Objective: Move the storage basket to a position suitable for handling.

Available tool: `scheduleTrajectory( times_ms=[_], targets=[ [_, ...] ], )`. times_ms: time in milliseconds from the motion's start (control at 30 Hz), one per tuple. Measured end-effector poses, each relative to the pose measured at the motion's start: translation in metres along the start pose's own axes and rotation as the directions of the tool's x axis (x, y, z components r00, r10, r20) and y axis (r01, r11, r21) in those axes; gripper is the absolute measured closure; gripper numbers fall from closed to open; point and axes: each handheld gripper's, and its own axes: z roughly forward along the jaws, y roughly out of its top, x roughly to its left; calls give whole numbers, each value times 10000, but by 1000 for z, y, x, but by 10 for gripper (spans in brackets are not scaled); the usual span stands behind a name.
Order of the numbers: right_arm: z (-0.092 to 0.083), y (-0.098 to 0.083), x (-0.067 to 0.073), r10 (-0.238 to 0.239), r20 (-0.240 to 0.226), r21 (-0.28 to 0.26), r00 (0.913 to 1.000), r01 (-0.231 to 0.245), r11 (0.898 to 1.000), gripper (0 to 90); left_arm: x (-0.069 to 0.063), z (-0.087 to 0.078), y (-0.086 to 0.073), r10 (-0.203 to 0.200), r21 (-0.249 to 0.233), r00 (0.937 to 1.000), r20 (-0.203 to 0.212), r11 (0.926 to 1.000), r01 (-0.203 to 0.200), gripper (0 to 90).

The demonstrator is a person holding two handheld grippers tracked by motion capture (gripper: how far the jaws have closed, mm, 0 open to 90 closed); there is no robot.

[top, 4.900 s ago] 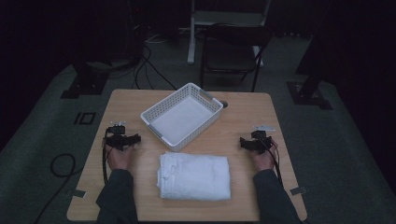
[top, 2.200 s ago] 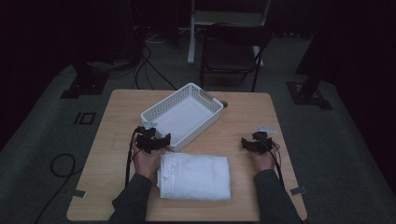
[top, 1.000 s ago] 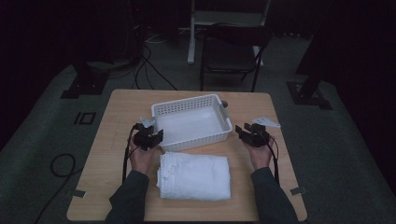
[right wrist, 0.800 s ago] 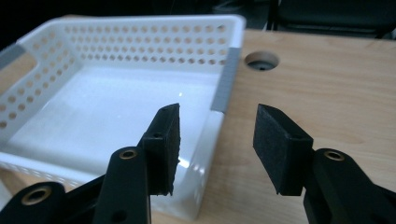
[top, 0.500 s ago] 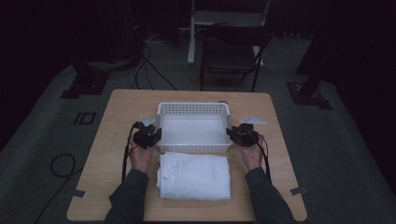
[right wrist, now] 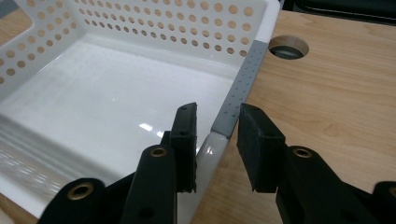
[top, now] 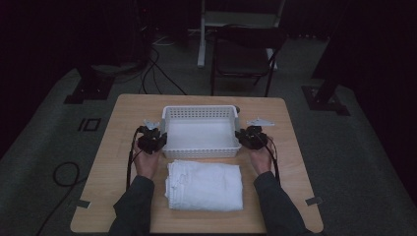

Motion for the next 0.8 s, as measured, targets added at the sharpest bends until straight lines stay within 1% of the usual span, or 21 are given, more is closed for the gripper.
scheduleTrajectory(
  times_ms=[67, 100, 167, 200, 233, 267, 300, 400, 467, 500, 533, 567, 600, 633, 667, 733, 800],
  targets=[
    [1, 1, 0, 27, 0, 18, 10000, -27, 10000, 686, 0, 0, 0, 26, -37, 10000, 19, 10000, -26, 666],
    [3, 3, -1, -34, 94, 62, 9999, 34, 10000, 672, 0, 0, -1, 39, -142, 10000, 25, 9999, -39, 666],
    [4, 4, 1, -145, 452, 102, 9989, 140, 9999, 602, 0, -4, -2, 37, -312, 9999, -151, 9995, -42, 579],
    [2, 4, 2, -79, 491, 45, 9988, 77, 10000, 564, 1, -7, -1, 2, -415, 9999, -152, 9991, -8, 537],
    [-4, 3, 2, 50, 555, -167, 9984, -41, 9999, 500, 3, -10, -1, -76, -506, 9999, -142, 9987, 69, 465],
    [-8, 3, 1, 37, 552, -233, 9985, -24, 9997, 466, 4, -14, 0, -143, -597, 9998, -141, 9981, 135, 444],
    [-8, 3, 1, 37, 552, -233, 9985, -24, 9997, 466, 6, -18, -1, -168, -700, 9998, -138, 9974, 158, 444],
    [-20, 1, 0, 43, 717, -350, 9974, -18, 9994, 363, 11, -30, -1, -254, -868, 9996, -136, 9959, 241, 385],
    [-30, -1, -3, 186, 724, -457, 9972, -153, 9988, 327, 15, -36, -1, -401, -911, 9992, -5, 9950, 399, 369],
    [-38, -4, -5, 218, 659, -466, 9976, -187, 9987, 310, 18, -42, -1, -484, -893, 9987, 171, 9948, 497, 359],
    [-38, -4, -5, 218, 659, -466, 9976, -187, 9987, 310, 18, -42, -1, -484, -893, 9987, 171, 9948, 497, 352],
    [-41, -7, -5, 168, 548, -453, 9984, -143, 9989, 303, 19, -44, -1, -533, -907, 9983, 237, 9943, 552, 352],
    [-45, -12, -4, 43, 470, -400, 9989, -24, 9992, 301, 20, -47, -2, -542, -903, 9981, 288, 9943, 566, 352],
    [-46, -15, -4, -79, 403, -314, 9992, 92, 9995, 304, 21, -48, -2, -574, -914, 9977, 360, 9940, 604, 352],
    [-46, -15, -4, -79, 403, -314, 9992, 92, 9995, 304, 21, -50, -3, -576, -937, 9974, 434, 9937, 614, 352],
    [-47, -20, -4, -314, 351, -80, 9989, 317, 9995, 319, 21, -52, -4, -560, -975, 9973, 474, 9934, 604, 352],
    [-49, -23, -5, -373, 357, -13, 9987, 374, 9993, 346, 20, -55, -6, -557, -972, 9967, 596, 9934, 614, 351]
  ],
)
